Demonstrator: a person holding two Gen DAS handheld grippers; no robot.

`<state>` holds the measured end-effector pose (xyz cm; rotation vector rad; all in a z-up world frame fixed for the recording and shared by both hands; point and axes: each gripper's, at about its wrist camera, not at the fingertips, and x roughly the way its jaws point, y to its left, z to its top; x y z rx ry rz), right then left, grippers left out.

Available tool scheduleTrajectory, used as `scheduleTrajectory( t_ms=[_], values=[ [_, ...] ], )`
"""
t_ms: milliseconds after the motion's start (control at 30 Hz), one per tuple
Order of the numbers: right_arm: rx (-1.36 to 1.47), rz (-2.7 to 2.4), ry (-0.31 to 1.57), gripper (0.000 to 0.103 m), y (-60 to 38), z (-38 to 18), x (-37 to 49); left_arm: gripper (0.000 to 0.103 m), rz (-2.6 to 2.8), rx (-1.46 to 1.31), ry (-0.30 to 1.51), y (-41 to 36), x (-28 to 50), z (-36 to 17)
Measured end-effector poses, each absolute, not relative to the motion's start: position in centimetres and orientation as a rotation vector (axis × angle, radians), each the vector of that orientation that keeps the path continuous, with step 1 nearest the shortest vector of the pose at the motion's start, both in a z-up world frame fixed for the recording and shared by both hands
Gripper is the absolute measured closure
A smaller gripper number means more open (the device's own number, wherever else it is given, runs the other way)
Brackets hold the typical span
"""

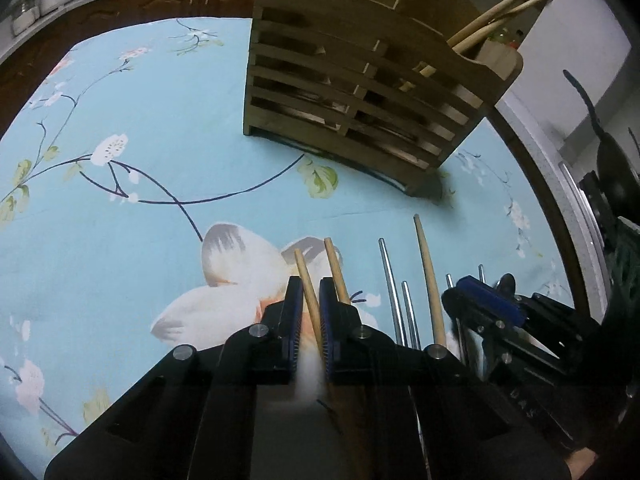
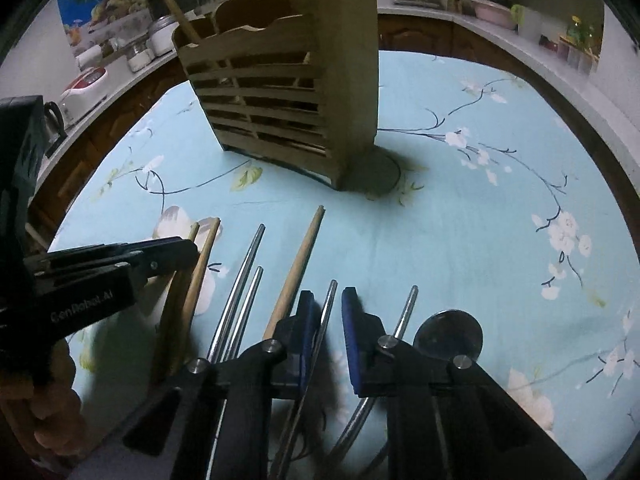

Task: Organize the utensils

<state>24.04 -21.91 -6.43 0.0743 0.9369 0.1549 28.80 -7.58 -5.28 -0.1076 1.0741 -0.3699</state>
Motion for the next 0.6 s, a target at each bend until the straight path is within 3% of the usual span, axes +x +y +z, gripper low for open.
scheduleTrajectory(
  t_ms=[300, 600],
  values=[
    [0.233, 0.186, 0.929, 0.097, -24.0, -5.8, 23.6, 0.099, -0.399, -0.149, 1.078, -6.8, 28.0, -4.6],
    [0.333, 0.245, 0.782, 0.099, -25.6, 0.0, 19.6, 0.099, -0.467, -0.192, 0.974, -4.9, 23.8, 0.5]
  ],
)
